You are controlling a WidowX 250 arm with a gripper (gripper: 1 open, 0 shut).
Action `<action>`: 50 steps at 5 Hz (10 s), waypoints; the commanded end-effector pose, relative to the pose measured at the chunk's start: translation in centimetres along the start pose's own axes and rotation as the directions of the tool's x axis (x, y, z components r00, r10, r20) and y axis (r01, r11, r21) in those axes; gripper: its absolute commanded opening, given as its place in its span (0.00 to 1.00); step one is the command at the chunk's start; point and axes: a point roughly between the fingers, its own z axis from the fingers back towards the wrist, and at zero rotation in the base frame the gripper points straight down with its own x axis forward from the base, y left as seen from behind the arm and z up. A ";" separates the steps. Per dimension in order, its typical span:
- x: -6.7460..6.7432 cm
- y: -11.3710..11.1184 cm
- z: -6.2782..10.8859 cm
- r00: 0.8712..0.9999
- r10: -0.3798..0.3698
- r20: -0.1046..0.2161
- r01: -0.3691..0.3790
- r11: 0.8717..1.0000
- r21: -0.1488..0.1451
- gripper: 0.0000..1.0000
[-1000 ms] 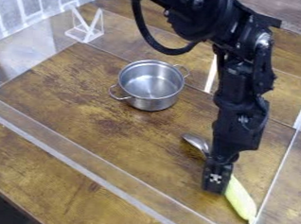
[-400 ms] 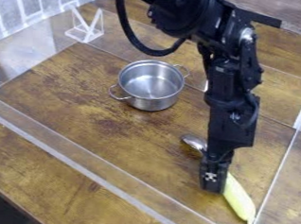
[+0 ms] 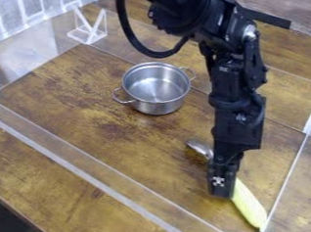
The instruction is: Move the green spoon to the left
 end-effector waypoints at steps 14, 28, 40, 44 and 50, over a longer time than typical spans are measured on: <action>-0.8 -1.8 8.0 0.984 0.175 0.039 -0.171 0.981 -0.098 0.00; -8.1 1.7 12.1 0.866 0.493 0.080 -0.491 0.870 -0.045 0.00; -22.5 0.8 10.4 0.358 0.912 0.198 -0.916 0.385 -0.115 0.00; -22.3 3.0 11.5 0.188 0.968 0.164 -0.964 0.214 -0.158 1.00; -20.7 2.4 14.4 0.201 0.966 0.165 -0.966 0.223 -0.130 1.00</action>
